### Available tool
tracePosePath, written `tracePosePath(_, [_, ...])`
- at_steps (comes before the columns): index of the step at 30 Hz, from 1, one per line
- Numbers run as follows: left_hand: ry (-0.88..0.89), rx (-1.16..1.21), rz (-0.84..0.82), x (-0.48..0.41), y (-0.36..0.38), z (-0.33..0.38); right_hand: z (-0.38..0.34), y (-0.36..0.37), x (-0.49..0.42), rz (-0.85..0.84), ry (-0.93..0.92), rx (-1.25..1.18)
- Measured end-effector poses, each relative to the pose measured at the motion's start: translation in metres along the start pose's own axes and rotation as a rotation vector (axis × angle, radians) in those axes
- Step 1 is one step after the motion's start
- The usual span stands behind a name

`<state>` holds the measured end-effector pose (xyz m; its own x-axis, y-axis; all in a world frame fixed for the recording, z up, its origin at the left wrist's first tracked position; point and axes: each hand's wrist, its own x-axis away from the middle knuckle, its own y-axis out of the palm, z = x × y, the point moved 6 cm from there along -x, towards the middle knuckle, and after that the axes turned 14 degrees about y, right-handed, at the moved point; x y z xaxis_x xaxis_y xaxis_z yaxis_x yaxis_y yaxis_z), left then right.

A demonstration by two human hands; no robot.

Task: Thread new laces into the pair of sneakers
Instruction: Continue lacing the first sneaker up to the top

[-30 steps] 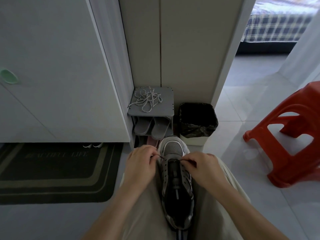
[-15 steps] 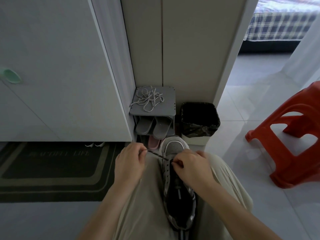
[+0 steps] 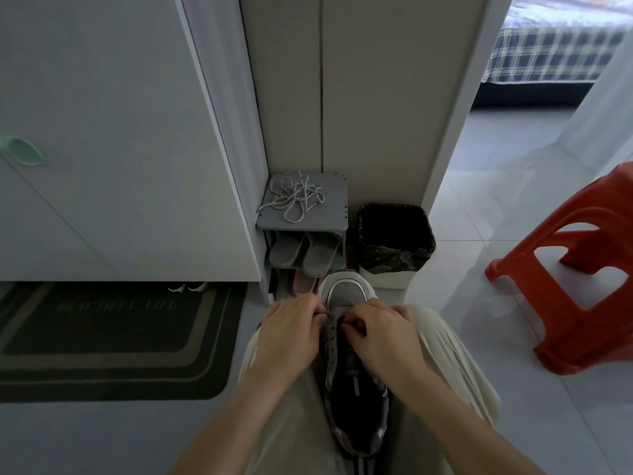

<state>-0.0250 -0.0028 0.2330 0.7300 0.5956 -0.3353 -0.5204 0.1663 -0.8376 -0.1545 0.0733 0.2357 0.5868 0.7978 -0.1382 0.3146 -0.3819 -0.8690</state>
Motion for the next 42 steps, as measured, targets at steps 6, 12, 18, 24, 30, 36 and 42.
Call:
tracePosePath(6, [-0.143,0.118,0.009,0.007,0.005,-0.007,-0.005,0.006,0.000,0.013,-0.050,0.063])
tracePosePath(12, [-0.184,0.156,0.040,0.008,0.004,-0.007,-0.006,0.013,-0.002,-0.002,-0.066,0.123])
tracePosePath(18, [-0.193,0.169,0.046,0.007,0.002,-0.005,-0.008,0.012,-0.002,0.023,-0.063,0.139])
tracePosePath(24, [-0.192,0.213,0.036,0.005,-0.001,-0.002,-0.009,0.014,-0.002,0.057,-0.088,0.176])
tracePosePath(30, [-0.214,0.270,0.024,0.002,-0.002,-0.002,-0.010,0.013,-0.001,0.138,-0.109,0.201])
tracePosePath(36, [-0.293,0.398,0.051,0.002,-0.003,-0.008,-0.012,0.010,0.004,0.162,-0.149,0.136])
tracePosePath(42, [-0.302,0.572,0.224,-0.012,-0.027,-0.007,-0.006,0.003,-0.004,-0.011,-0.043,-0.091])
